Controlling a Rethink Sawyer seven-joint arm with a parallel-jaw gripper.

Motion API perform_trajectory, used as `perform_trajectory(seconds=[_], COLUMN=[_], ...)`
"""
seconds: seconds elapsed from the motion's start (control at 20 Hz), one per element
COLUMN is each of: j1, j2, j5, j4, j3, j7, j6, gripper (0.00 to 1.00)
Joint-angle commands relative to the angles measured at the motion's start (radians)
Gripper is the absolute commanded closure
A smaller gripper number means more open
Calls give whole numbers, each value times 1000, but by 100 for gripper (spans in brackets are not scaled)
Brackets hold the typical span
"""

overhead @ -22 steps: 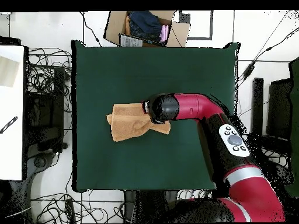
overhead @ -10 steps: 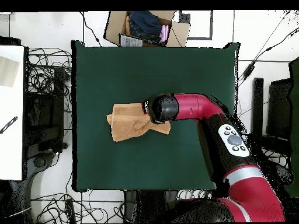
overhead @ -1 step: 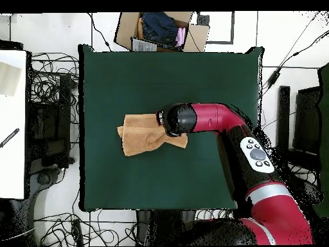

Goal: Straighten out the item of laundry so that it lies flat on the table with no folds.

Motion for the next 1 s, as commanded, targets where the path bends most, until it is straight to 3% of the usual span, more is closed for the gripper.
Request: perform_trajectory(seconds=[0.05, 0.35, 1.0], j1=[13, 3, 13], j2=[34, 80, 69], j5=[-58, -60, -59], j4=[29, 11, 15], j3=[-1, 7, -7], j7=[5, -8, 4], j6=[-69, -86, -96], gripper=[0, 0, 0])
